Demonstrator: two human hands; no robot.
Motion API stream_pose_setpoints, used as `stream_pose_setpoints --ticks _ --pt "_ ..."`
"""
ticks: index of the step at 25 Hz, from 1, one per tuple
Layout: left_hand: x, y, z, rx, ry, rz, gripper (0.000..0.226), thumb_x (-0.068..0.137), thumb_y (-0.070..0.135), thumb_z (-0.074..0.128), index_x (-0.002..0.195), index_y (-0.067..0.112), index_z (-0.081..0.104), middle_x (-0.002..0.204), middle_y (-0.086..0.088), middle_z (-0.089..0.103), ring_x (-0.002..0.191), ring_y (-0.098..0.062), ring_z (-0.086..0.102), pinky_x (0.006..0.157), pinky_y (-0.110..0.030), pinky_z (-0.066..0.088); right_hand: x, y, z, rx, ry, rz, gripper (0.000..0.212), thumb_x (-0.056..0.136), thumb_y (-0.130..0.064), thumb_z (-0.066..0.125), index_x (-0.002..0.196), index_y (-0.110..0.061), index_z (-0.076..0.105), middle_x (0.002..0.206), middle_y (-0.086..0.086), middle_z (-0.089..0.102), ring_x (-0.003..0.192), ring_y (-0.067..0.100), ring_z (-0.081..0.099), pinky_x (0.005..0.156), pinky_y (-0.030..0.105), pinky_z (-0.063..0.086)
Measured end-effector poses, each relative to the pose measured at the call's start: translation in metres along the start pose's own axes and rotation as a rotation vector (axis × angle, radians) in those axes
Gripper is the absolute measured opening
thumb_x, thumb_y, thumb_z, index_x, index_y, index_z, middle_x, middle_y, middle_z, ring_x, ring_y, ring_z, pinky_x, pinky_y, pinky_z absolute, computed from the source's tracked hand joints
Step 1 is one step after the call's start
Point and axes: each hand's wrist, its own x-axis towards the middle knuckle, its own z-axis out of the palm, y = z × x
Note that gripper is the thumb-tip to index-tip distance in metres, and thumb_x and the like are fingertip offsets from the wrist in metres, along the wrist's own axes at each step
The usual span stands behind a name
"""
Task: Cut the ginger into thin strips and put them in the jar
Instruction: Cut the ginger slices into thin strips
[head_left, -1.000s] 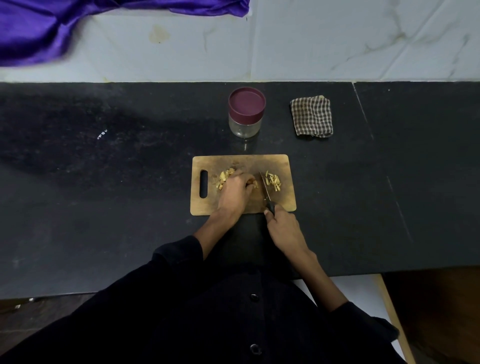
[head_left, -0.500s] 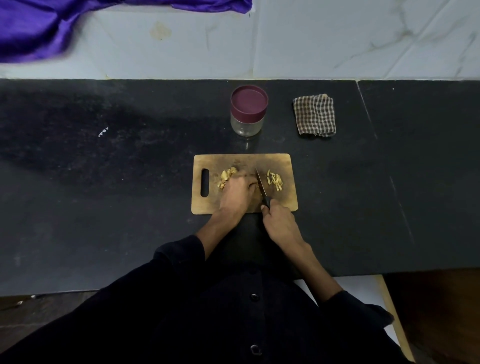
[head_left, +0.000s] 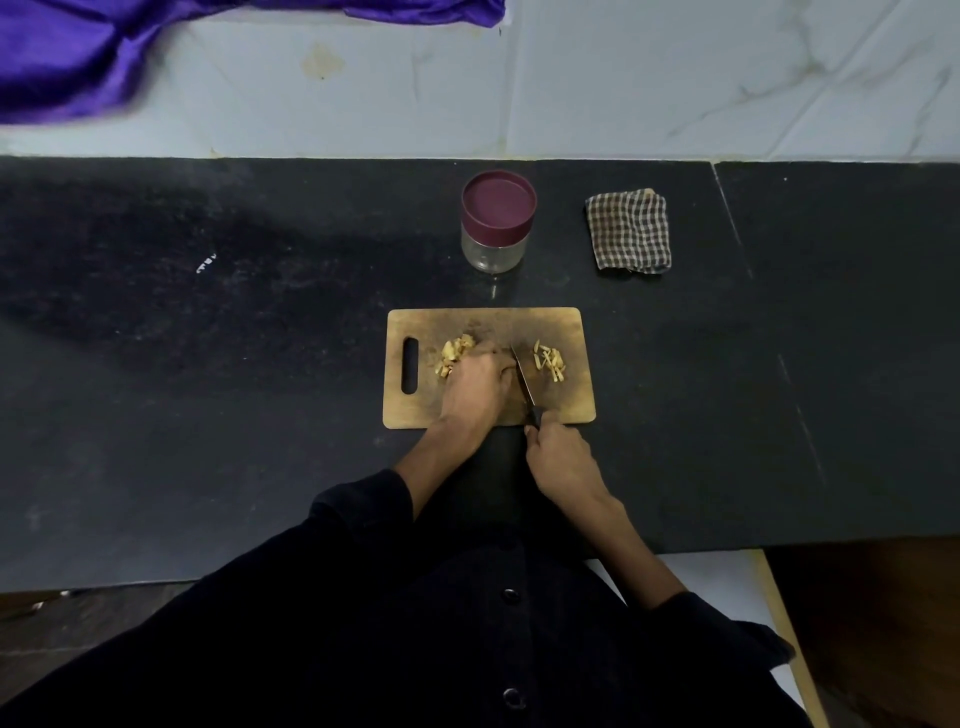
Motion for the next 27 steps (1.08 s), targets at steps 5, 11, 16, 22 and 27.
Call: stream_pose_setpoints --ticks 5,11,16,22,27 --pt "0.0 0.0 -0.001 -0.008 -0.005 0.005 0.019 0.091 0.01 0.058 0.102 0.008 0.074 0.106 -0.008 0.064 0.092 -0.024 0.063 0.083 -0.038 0.052 -0.006 0.01 -0.002 0.063 0.037 0.032 0.029 0.106 -0.029 0.037 0.117 -0.005 0.05 0.111 0.02 0.062 0.104 0.038 0.059 0.082 0.042 0.046" --pt "0.001 -0.003 -0.003 -0.104 0.007 -0.012 0.02 0.086 0.004 0.063 0.104 0.011 0.069 0.103 -0.006 0.066 0.095 -0.019 0.061 0.085 -0.034 0.052 -0.008 0.008 -0.008 0.134 0.044 0.006 0.032 0.105 -0.029 0.039 0.125 -0.008 0.052 0.111 0.018 0.063 0.102 0.035 0.06 0.086 0.042 0.049" --pt "0.0 -0.002 -0.005 -0.103 0.014 -0.04 0.017 0.087 0.002 0.06 0.097 0.01 0.072 0.098 -0.006 0.066 0.091 -0.018 0.061 0.082 -0.032 0.05 -0.001 0.001 -0.008 0.108 0.041 -0.036 0.029 0.104 -0.031 0.04 0.119 -0.009 0.054 0.109 0.016 0.063 0.103 0.035 0.06 0.087 0.045 0.05" --pt "-0.001 0.001 -0.007 -0.061 -0.001 -0.054 0.017 0.09 0.005 0.058 0.095 0.01 0.074 0.095 -0.008 0.067 0.088 -0.019 0.061 0.075 -0.022 0.042 0.007 -0.006 -0.009 0.053 0.038 -0.051 0.025 0.105 -0.03 0.04 0.11 -0.008 0.051 0.106 0.016 0.063 0.101 0.035 0.061 0.082 0.044 0.049" --pt "-0.001 0.001 -0.008 -0.077 -0.012 -0.058 0.021 0.09 0.006 0.059 0.103 0.012 0.073 0.101 -0.005 0.068 0.092 -0.017 0.061 0.078 -0.019 0.043 0.009 -0.008 -0.005 0.018 0.022 -0.048 0.025 0.105 -0.029 0.039 0.111 -0.007 0.049 0.11 0.02 0.062 0.103 0.038 0.059 0.081 0.042 0.045"
